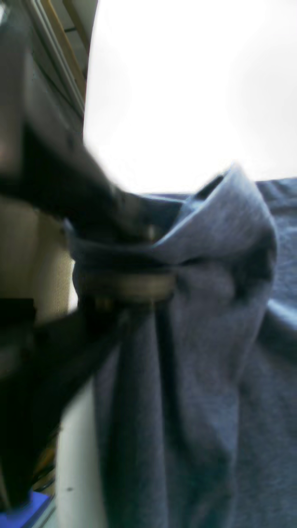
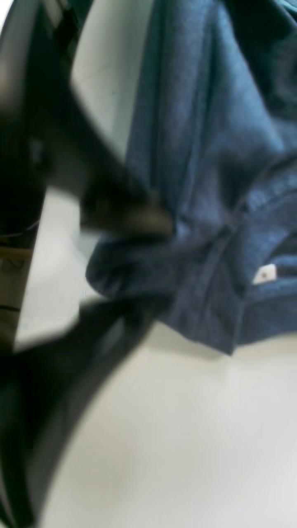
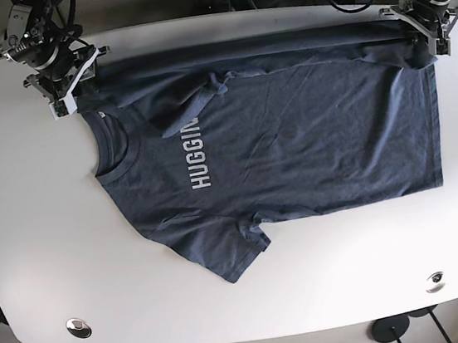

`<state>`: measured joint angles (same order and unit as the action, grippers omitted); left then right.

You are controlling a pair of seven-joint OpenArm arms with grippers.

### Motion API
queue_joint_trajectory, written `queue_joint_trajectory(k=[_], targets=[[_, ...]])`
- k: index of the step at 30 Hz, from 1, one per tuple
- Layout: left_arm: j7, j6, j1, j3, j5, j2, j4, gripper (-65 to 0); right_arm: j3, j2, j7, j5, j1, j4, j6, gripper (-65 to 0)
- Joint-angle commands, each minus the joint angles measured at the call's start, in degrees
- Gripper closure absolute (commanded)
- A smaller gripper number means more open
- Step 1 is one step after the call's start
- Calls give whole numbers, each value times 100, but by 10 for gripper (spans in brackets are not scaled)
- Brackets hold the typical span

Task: Fold the T-shirt properly
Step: 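Shake and lay the navy shirt flat with both grippers, then grasp the navy shirt hem corners with both grippers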

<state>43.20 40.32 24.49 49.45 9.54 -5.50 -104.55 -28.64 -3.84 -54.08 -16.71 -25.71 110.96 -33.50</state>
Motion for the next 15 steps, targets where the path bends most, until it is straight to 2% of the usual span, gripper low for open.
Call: queue_joint_trajectory(k=[1,2,3,5,12,15], targets=[[-105,-32,-1,-18,61,-79,-99,-294,-41,-60,77,-21,0,126,-4,-447],[-105,-32,-1,-141,61,-79,-116,-324,-41,-60,85,-21,18,126,-4,-491],[-105,-32,-1,-281,70,-88,-125,-322,-41,-60,85,-21,88,126,-4,-518],[-105,-32,-203,-387,79,-96,-318,-299,-41,-60,85,-21,334,126,-4,-523],[-105,-32,-985,-413,70,-96,-521,-299,12,-60,59,14,1582,-137,31,-523],[-105,-32,-1425,-422,35,-105,-494,-299,20,-69,59,23,2365,-718,48,-523]])
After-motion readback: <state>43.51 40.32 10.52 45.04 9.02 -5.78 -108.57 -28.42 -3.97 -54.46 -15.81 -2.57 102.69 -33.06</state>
